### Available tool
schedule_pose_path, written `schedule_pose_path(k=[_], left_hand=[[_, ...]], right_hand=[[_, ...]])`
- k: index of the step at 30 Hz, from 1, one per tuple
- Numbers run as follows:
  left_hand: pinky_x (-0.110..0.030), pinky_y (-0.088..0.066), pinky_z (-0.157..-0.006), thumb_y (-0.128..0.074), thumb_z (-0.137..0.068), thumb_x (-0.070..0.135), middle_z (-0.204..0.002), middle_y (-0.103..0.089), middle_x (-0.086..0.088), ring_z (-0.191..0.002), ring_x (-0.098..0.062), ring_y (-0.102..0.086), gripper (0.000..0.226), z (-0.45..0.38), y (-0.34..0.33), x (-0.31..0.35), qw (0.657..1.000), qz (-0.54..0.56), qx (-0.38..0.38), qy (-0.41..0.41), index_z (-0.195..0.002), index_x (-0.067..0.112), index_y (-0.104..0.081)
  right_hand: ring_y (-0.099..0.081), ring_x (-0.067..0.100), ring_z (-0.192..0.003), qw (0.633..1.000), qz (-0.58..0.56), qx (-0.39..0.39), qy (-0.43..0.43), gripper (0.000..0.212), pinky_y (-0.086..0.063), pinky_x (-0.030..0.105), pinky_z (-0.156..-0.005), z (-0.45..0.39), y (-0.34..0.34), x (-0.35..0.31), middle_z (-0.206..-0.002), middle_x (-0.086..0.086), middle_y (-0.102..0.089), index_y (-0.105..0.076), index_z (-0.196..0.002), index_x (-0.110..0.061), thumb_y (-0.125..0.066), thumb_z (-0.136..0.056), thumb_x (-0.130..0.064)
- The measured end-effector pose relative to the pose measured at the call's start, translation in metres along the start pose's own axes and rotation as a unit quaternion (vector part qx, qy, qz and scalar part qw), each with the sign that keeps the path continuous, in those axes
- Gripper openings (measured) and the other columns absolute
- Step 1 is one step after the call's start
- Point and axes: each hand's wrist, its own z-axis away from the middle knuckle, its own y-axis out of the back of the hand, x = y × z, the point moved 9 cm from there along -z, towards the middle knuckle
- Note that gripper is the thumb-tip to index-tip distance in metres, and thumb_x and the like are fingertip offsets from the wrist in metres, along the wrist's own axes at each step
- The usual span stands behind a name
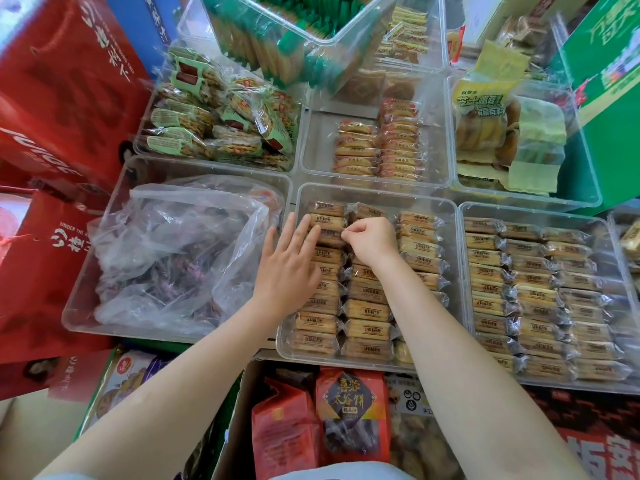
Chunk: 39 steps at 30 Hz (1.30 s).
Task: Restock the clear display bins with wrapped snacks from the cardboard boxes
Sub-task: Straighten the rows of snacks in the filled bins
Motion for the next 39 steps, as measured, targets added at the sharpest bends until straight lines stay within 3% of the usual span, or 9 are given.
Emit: schedule_pose_path(k=[4, 7, 14, 18, 23, 29, 35, 39], left_hand=[[-0.051, 0.009, -0.123, -0.033, -0.103, 0.039, -0.169, -0.007, -0.004, -0.155, -0.024, 0.007, 0.065, 0.000, -0.005, 0.007, 0.996, -0.069, -0.044, -0.023, -0.160, 0.013, -0.018], [-0.052, 0.010, -0.123, -0.025, -0.104, 0.041, -0.168, -0.009, -0.006, -0.155, -0.024, 0.011, 0.064, -0.002, -0.009, 0.009, 0.992, -0.107, -0.065, -0.030, -0.159, 0.010, -0.020], [-0.052, 0.012, -0.122, -0.022, -0.104, 0.043, -0.169, -0.007, -0.005, -0.154, -0.023, 0.015, 0.064, -0.002, -0.007, 0.010, 0.991, -0.101, -0.082, -0.024, -0.160, 0.013, -0.015], [-0.051, 0.012, -0.122, -0.023, -0.104, 0.047, -0.168, -0.006, -0.004, -0.155, -0.022, 0.010, 0.066, 0.001, -0.014, 0.017, 0.988, -0.092, -0.096, -0.082, -0.161, 0.016, -0.014], [-0.053, 0.011, -0.122, 0.003, -0.096, 0.053, -0.168, -0.012, -0.007, -0.156, -0.026, -0.006, 0.077, 0.000, -0.020, 0.020, 0.978, -0.141, -0.114, -0.102, -0.160, 0.016, -0.014], [-0.053, 0.013, -0.122, -0.012, -0.103, 0.055, -0.168, -0.005, -0.011, -0.156, -0.028, -0.002, 0.070, 0.000, -0.018, 0.022, 0.979, -0.143, -0.121, -0.086, -0.161, 0.015, -0.005], [-0.057, 0.011, -0.122, -0.011, -0.103, 0.058, -0.169, -0.003, -0.005, -0.156, -0.025, 0.000, 0.068, -0.001, -0.020, 0.022, 0.977, -0.145, -0.132, -0.085, -0.161, 0.023, -0.006], [-0.056, 0.010, -0.122, -0.013, -0.103, 0.058, -0.169, -0.007, -0.004, -0.156, -0.023, -0.003, 0.067, -0.001, -0.018, 0.022, 0.980, -0.130, -0.128, -0.082, -0.161, 0.024, -0.011]], right_hand=[[-0.067, 0.020, -0.085, 0.997, 0.079, 0.004, -0.002, 0.020, -0.056, 0.034, -0.078, -0.002, -0.004, -0.003, -0.090, 0.001, -0.075, -0.079, -0.084, -0.013, -0.066, -0.093, -0.023], [-0.068, 0.023, -0.085, 0.994, 0.111, -0.001, -0.006, 0.021, -0.057, 0.038, -0.080, -0.001, -0.010, -0.002, -0.087, 0.002, -0.075, -0.078, -0.083, -0.011, -0.065, -0.093, -0.025], [-0.065, 0.020, -0.099, 0.993, 0.101, -0.037, 0.044, 0.022, -0.052, 0.032, -0.084, 0.000, -0.005, -0.008, -0.106, 0.000, -0.073, -0.078, -0.102, -0.016, -0.067, -0.094, -0.033], [-0.059, 0.017, -0.088, 0.988, 0.121, 0.006, 0.100, 0.015, -0.051, 0.033, -0.073, 0.019, 0.004, -0.009, -0.104, -0.002, -0.063, -0.068, -0.097, -0.022, -0.069, -0.091, -0.036], [-0.059, 0.022, -0.096, 0.958, 0.264, 0.005, 0.112, 0.022, -0.043, 0.032, -0.067, 0.034, -0.013, 0.002, -0.109, -0.001, -0.057, -0.065, -0.112, -0.021, -0.064, -0.095, -0.036], [-0.051, 0.018, -0.087, 0.973, 0.199, 0.016, 0.117, 0.015, -0.039, 0.030, -0.068, 0.026, -0.015, -0.005, -0.100, -0.004, -0.051, -0.073, -0.103, -0.020, -0.061, -0.098, -0.027], [-0.061, 0.021, -0.094, 0.973, 0.177, 0.017, 0.145, 0.017, -0.035, 0.027, -0.064, 0.032, -0.018, -0.003, -0.094, -0.006, -0.054, -0.075, -0.104, -0.019, -0.062, -0.098, -0.027], [-0.061, 0.021, -0.106, 0.971, 0.194, -0.010, 0.139, 0.020, -0.042, 0.029, -0.069, 0.028, -0.012, -0.003, -0.112, -0.002, -0.062, -0.074, -0.104, -0.022, -0.063, -0.096, -0.037]])
